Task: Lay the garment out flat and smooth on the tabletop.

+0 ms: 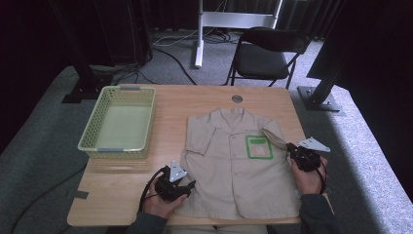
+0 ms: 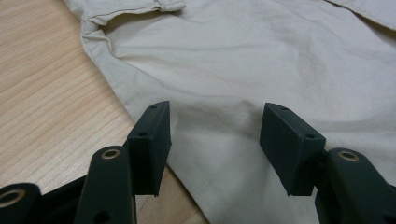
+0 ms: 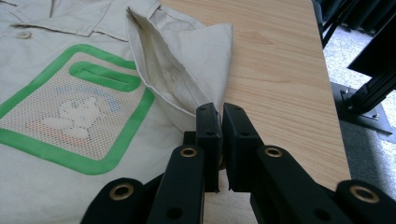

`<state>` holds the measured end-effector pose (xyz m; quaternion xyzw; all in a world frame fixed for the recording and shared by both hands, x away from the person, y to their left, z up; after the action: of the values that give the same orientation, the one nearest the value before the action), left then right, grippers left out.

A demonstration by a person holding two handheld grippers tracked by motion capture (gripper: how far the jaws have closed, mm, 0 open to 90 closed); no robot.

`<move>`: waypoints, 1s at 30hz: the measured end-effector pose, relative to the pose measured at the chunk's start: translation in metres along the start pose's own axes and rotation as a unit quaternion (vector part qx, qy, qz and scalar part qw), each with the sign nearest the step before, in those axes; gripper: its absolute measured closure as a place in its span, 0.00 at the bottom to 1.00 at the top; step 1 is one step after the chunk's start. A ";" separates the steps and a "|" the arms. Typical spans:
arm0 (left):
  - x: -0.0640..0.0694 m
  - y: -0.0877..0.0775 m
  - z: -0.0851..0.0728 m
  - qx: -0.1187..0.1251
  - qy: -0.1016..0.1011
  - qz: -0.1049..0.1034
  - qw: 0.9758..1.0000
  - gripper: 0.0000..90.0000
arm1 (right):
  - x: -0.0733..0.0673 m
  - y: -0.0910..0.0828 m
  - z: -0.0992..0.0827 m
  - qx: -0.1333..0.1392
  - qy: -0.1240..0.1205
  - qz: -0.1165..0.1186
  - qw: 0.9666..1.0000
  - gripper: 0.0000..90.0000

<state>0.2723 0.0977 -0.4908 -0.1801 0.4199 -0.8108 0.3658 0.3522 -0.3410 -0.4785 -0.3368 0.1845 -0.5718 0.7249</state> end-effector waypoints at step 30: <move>0.000 0.000 0.000 -0.001 0.001 -0.001 1.000 0.47 | 0.013 -0.001 -0.004 -0.010 0.036 -0.027 0.999 0.93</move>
<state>0.2723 0.0975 -0.4908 -0.1801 0.4206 -0.8108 0.3651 0.3525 -0.3552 -0.4794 -0.3286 0.2071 -0.6012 0.6983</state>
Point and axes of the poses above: each handheld gripper's, and its own axes: y roughly forward along the jaws, z roughly out of its top, x roughly to its right, the point moved 1 cm from there along y, roughly forward along the jaws, and after that the axes turned 12 degrees about -x, right-handed, at the moved point
